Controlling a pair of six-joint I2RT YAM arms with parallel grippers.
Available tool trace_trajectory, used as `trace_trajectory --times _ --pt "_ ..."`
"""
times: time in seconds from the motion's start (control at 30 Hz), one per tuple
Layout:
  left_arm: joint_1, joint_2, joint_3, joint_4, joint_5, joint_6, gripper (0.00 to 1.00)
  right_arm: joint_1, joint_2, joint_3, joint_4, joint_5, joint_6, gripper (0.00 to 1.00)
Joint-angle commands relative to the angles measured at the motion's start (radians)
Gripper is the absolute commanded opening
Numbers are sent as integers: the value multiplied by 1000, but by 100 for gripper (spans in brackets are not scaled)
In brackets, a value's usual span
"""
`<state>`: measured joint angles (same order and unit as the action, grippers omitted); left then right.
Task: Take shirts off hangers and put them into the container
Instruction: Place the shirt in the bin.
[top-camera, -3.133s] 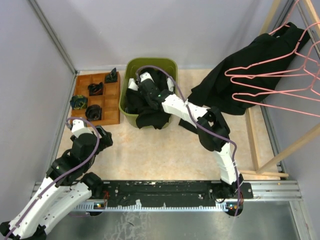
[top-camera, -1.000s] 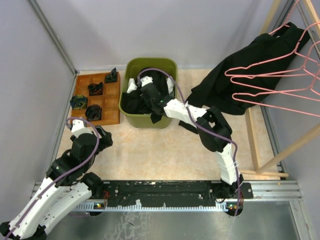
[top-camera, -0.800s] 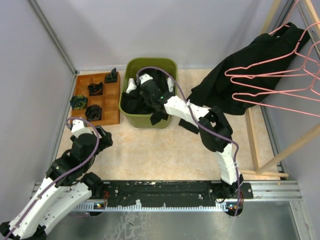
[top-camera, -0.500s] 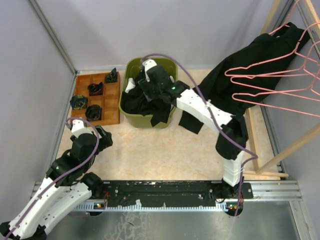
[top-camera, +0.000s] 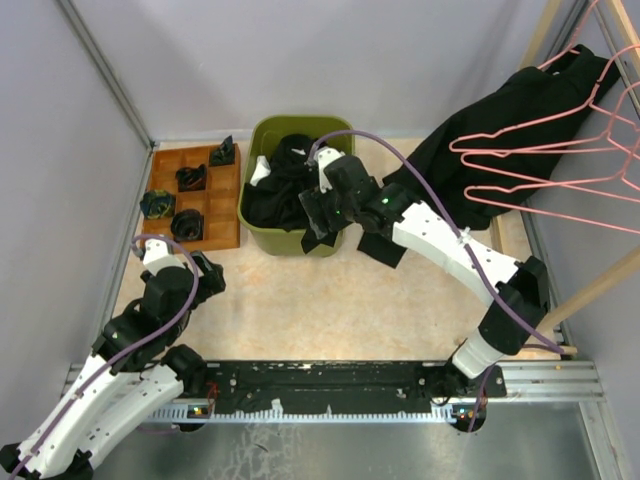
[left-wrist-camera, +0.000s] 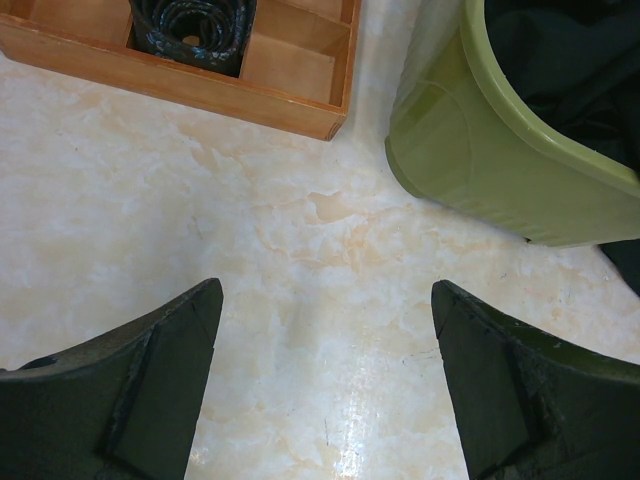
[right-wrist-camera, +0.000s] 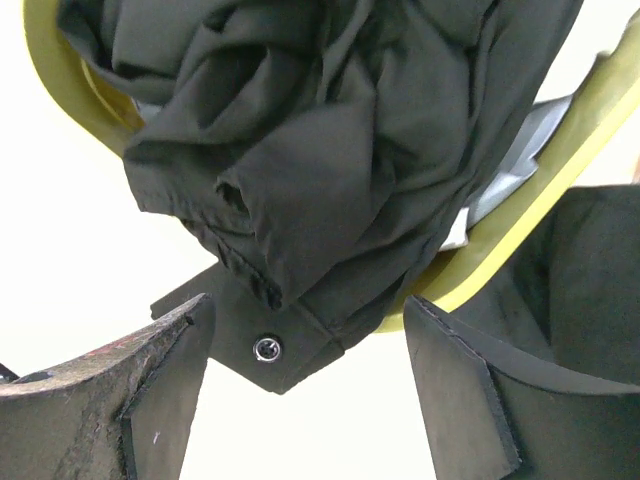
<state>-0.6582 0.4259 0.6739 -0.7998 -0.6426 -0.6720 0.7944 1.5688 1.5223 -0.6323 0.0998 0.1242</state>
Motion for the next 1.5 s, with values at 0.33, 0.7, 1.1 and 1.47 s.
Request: trace_trajectory --times 0.33,0.7,1.1,1.47 --pt "2 -1 -8 17 6 17 91 42 72 -8 35 -22 66 50" --pt "2 -5 -10 17 6 17 91 42 67 34 122 33 62 0" --pt "2 -12 -11 17 1 17 91 -16 364 109 206 52 56 0" --pt "2 0 -11 45 4 20 91 -17 380 226 37 80 -27 37"
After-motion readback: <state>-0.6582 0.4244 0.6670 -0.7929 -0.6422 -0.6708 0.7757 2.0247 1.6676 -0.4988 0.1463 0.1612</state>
